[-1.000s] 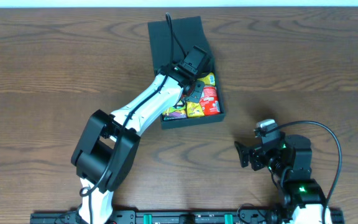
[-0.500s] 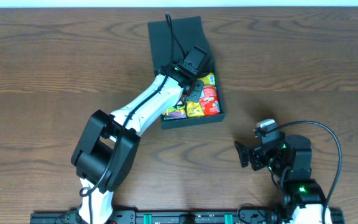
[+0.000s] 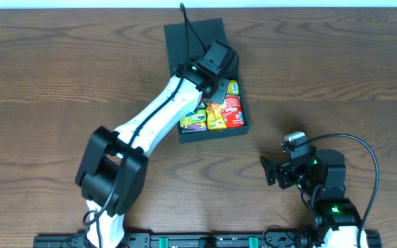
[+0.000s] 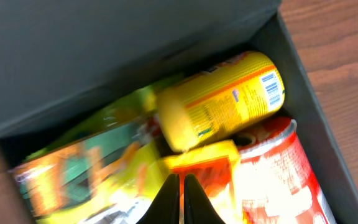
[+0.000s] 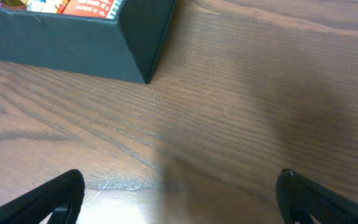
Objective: Pack container
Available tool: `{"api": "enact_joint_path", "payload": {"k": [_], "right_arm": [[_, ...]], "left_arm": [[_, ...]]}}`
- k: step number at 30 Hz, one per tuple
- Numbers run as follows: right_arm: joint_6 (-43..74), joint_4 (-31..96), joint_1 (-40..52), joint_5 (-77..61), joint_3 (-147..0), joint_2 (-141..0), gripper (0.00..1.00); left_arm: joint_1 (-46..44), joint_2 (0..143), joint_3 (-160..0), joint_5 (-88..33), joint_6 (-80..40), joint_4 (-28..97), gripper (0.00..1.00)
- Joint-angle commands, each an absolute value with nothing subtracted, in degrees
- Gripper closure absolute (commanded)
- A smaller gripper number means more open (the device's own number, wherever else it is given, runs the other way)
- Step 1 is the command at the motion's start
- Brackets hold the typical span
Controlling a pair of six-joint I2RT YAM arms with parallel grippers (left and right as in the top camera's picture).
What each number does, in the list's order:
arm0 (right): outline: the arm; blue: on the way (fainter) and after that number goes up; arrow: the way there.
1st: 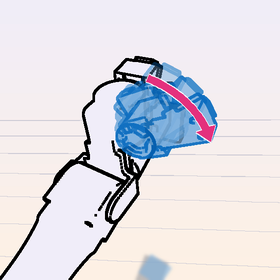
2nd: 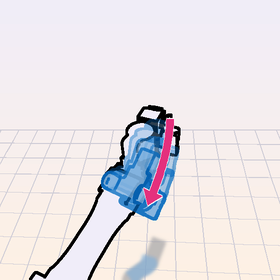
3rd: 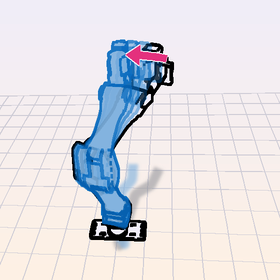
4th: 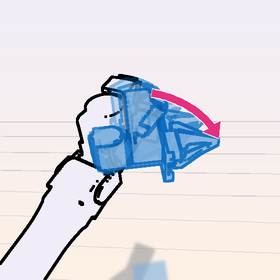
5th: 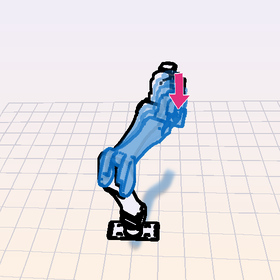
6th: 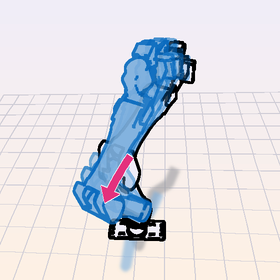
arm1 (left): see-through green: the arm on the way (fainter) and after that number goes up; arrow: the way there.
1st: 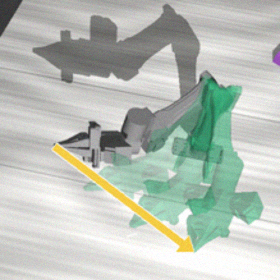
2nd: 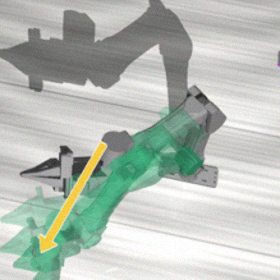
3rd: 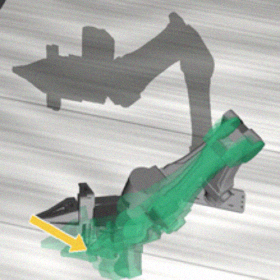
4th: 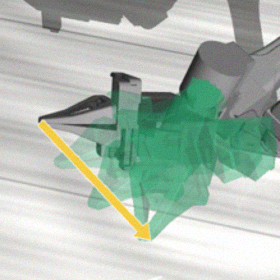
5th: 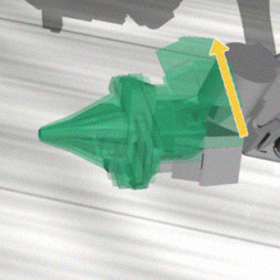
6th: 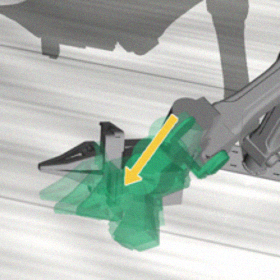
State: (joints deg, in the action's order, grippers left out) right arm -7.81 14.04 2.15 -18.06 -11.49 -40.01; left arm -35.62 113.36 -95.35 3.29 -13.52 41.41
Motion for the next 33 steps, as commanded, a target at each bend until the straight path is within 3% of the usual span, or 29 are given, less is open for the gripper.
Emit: {"api": "enact_joint_path", "payload": {"k": [1,4,10,18,24,31,33], "right_arm": [[-8.23,14.02,1.69,-18.44,-11.49,-39.75,0.01],[-8.23,14.02,1.69,-18.41,-11.49,-39.75,0.01],[-9.43,12.97,1.69,-15.84,-11.49,-39.75,0.01],[-9.52,13.58,1.69,-13.52,-11.49,-39.75,0.01],[-9.39,12.45,1.69,-13.72,-11.49,-39.75,0.01],[3.49,3.64,1.69,-19.22,-11.51,-39.75,0.01],[6.39,-1.21,1.69,-23.33,-11.51,-39.75,0.01]], "left_arm": [[-35.16,108.09,-98.48,12.4,-15.05,45.71,0.94],[-34.35,104.73,-98.48,16.67,-19.55,53.25,0.94],[-27.9,97.58,-98.32,8.6,-16.23,65.47,0.94],[-23.59,82.89,-93.65,9.02,-15.33,68.1,0.94],[-23.66,62.5,-79.37,9.17,-15.35,67.09,0.94],[-23.66,36.77,-57.41,7.57,-19.7,55.24,0.72],[-23.66,29.76,-51.31,4.58,-20.14,50.5,0.53]]}}
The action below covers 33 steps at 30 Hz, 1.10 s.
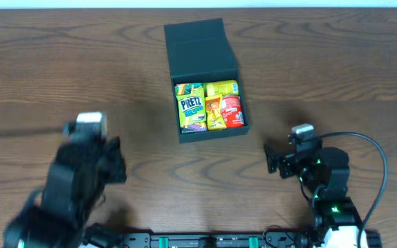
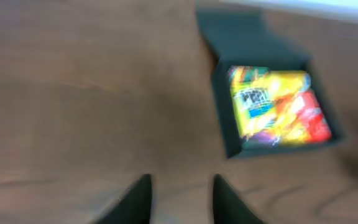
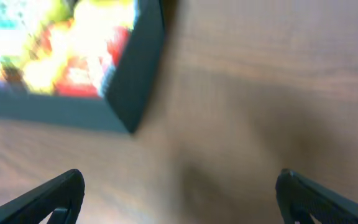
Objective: Pack container
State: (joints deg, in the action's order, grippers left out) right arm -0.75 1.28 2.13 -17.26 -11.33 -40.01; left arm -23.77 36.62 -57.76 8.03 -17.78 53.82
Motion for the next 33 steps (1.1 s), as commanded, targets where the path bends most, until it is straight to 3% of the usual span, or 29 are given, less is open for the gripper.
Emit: {"api": "enact_joint_path", "payload": {"k": [1,2,3,4,15,28,33], "right_arm": [[6.33,-3.75,1.69,-26.0,-11.51,-39.75,0.01],[5.78,-6.09,1.69,-28.12,-11.51,-39.75,0.01],[4.45,-9.54,1.69,-31.46,-11.62,-39.75,0.01],[4.01,-10.96,1.69,-32.93,-11.81,-39.75,0.01],[2.42,-3.62,1.69,-29.67,-21.74,-39.77,0.01],[3.84,10.0,1.85,-18.24,-35.79,-52.58,0.01],[5.15,10.15,1.91,-28.97,-39.27,-60.84,0.01]], "left_arm": [[-23.66,27.24,-48.8,3.36,-19.2,48.6,0.44],[-23.66,25.06,-46.26,2.28,-19.09,46.83,0.37],[-23.66,22.57,-42.52,1.34,-19.14,44.07,0.14],[-23.66,21.56,-40.53,1.28,-19.4,42.87,0.05],[-23.64,20.62,-20.32,16.84,-30.2,39.75,0.05],[-23.64,20.62,-16.53,18.02,-32.16,39.18,0.05],[-23.64,20.62,-16.53,18.02,-32.18,39.2,0.05]]}}
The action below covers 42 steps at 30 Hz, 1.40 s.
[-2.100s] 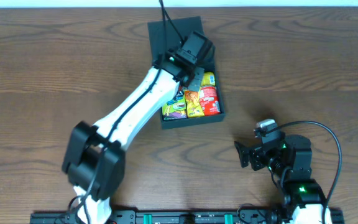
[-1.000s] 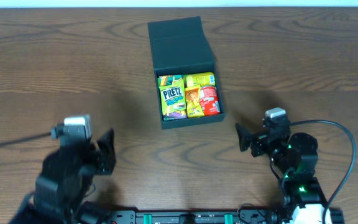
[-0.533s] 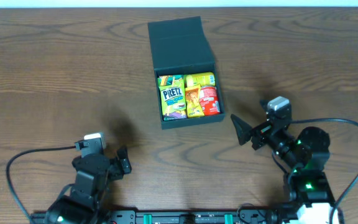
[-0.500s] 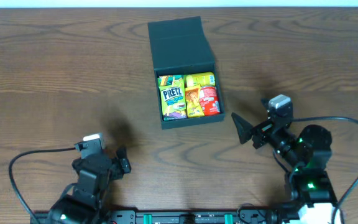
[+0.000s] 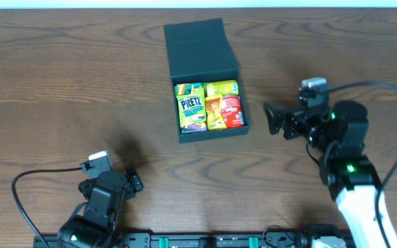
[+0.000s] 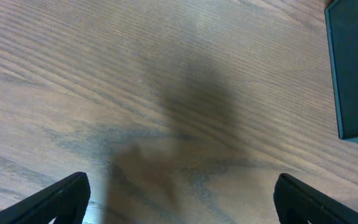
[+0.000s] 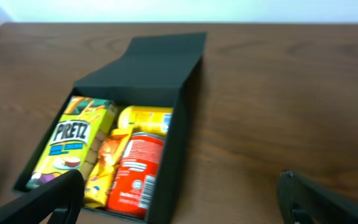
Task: Pack container
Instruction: 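Move the right gripper to the box's right wall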
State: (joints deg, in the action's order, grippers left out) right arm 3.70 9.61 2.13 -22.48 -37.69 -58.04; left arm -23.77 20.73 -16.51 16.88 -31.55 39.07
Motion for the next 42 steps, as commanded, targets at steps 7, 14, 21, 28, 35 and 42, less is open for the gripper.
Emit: {"api": "enact_joint_path", "payload": {"k": [7,14,21,28,35,42], "right_arm": [[5.1,19.2,1.91,-35.29,-39.2,-67.24,0.01],[5.19,25.17,6.2,-20.93,-40.73,-69.95,0.01],[6.0,32.49,9.78,-10.31,-46.33,-70.48,0.01],[5.02,42.98,10.22,0.54,-54.85,-72.14,0.01],[1.13,43.29,12.38,0.69,-56.77,-76.77,0.01],[0.38,42.41,13.17,-2.98,-61.01,-83.88,0.01]], "left_arm": [[-23.64,20.62,-16.53,18.02,-32.18,39.2,0.05],[-23.64,20.62,-16.53,18.0,-32.18,39.2,0.05],[-23.64,20.62,-16.53,18.02,-32.18,39.2,0.05],[-23.64,20.62,-16.53,18.02,-32.18,39.2,0.05],[-23.64,20.62,-16.53,18.02,-32.18,39.2,0.05],[-23.64,20.62,-16.53,18.02,-32.18,39.2,0.05]]}}
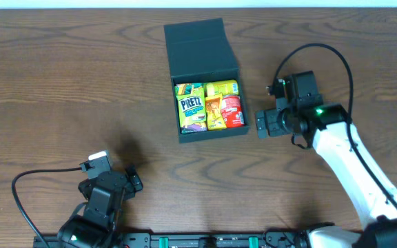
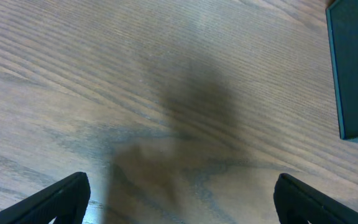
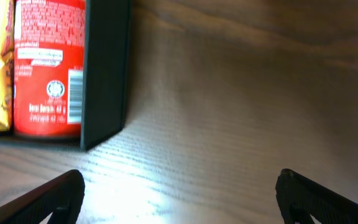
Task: Pack container
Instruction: 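Move the right gripper to the box's right wall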
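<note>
The black container (image 1: 212,133) stands open at the table's middle, its lid (image 1: 200,48) folded flat behind it. Inside lie a green Pretz box (image 1: 190,109), yellow and orange packets (image 1: 214,105) and a red can (image 1: 232,110). My right gripper (image 1: 263,124) is open just right of the container's near right corner, with nothing between its fingers. In the right wrist view, the right gripper (image 3: 180,198) hangs over bare wood beside the container wall (image 3: 107,68) and the red can (image 3: 48,62). My left gripper (image 1: 131,180) is open at the front left.
The left wrist view has the left gripper (image 2: 179,199) over bare wood, with a corner of the container (image 2: 353,68) at the far right. The right arm's cable (image 1: 322,52) loops above the table to the right of the container.
My right gripper has moved left and lower, from well right of the container to close beside its right wall, and now looks down at the table. The left arm has not moved.
First my left gripper was shut inside the container over the snacks, with the right arm parked at the front right. Then the left arm was back toward the front left, opening. It stayed parked there, open, while the right arm came up to the container's right side.
</note>
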Available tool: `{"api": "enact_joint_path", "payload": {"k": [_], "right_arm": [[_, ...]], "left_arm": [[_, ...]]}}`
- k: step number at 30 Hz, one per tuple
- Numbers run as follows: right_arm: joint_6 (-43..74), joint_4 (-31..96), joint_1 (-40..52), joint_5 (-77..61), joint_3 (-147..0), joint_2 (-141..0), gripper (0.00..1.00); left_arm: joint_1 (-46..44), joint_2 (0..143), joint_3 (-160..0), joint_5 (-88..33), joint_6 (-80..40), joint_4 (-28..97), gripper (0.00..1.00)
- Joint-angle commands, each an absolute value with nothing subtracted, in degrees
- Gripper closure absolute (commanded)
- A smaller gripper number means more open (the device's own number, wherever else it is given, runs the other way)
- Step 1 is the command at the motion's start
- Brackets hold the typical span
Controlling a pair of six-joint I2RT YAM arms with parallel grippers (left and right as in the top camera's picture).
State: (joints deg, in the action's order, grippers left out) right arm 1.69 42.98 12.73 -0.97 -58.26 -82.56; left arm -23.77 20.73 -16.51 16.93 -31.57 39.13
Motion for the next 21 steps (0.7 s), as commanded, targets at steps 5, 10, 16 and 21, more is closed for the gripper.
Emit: {"api": "enact_joint_path", "payload": {"k": [5,10,16,21], "right_arm": [[0.38,42.65,13.93,-3.33,-64.2,-87.46,0.01],[0.38,42.61,15.68,-3.95,-64.86,-89.58,0.04],[0.38,41.56,16.23,-4.56,-64.86,-92.55,0.27],[0.38,41.1,16.21,-4.54,-64.84,-92.73,0.45]], "left_arm": [[-23.64,20.62,-16.53,18.02,-32.18,39.2,0.05],[-23.64,20.62,-16.53,18.02,-32.16,39.2,0.05],[-23.64,20.62,-16.53,18.02,-32.18,39.2,0.05],[-23.64,20.62,-16.53,18.02,-32.18,39.18,0.05]]}}
